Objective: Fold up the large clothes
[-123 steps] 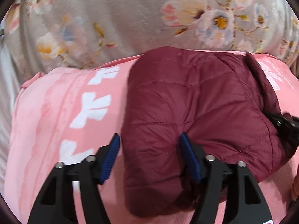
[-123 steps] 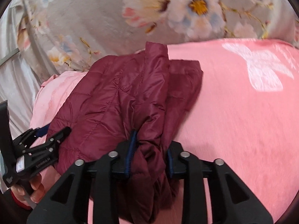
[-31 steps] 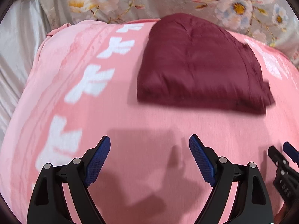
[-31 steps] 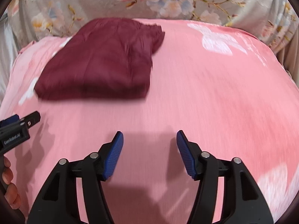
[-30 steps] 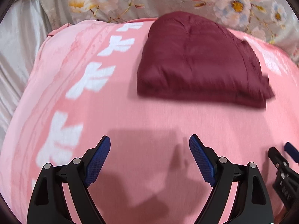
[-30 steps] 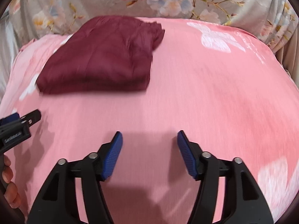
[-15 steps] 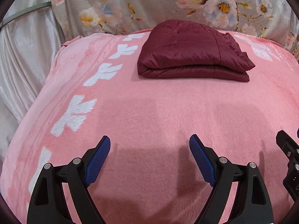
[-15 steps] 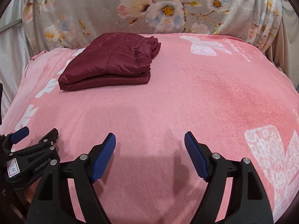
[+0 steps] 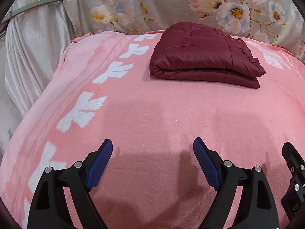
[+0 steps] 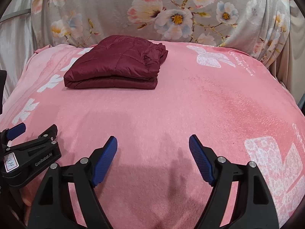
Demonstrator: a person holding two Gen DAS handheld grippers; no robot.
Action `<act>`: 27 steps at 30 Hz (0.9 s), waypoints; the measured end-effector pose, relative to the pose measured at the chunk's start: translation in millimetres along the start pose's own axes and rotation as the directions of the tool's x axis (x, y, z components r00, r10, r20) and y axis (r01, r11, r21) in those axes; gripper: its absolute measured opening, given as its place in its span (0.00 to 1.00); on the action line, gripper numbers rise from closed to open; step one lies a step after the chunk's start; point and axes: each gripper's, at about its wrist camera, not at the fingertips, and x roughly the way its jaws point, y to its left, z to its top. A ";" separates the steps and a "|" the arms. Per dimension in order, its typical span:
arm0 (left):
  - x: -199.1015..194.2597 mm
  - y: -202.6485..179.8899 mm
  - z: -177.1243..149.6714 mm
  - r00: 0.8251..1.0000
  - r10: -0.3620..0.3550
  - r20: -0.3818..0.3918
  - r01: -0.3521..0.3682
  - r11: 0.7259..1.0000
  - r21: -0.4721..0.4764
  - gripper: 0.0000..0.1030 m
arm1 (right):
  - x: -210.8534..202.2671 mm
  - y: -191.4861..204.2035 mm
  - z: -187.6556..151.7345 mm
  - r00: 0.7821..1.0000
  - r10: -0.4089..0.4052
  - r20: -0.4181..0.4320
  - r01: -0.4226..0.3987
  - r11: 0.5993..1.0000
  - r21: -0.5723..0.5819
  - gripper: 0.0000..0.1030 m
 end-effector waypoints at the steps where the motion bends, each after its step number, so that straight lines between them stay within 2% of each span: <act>1: 0.1 -0.7 -0.3 1.000 0.002 0.001 -0.002 1.000 0.003 0.82 | 0.4 0.3 0.2 1.000 0.000 -0.002 0.000 1.000 -0.001 0.73; 27: -5.5 -6.3 -1.7 0.999 0.000 0.032 -0.001 0.999 0.035 0.82 | -0.5 7.2 0.0 1.000 -0.028 -0.007 0.028 0.999 -0.033 0.73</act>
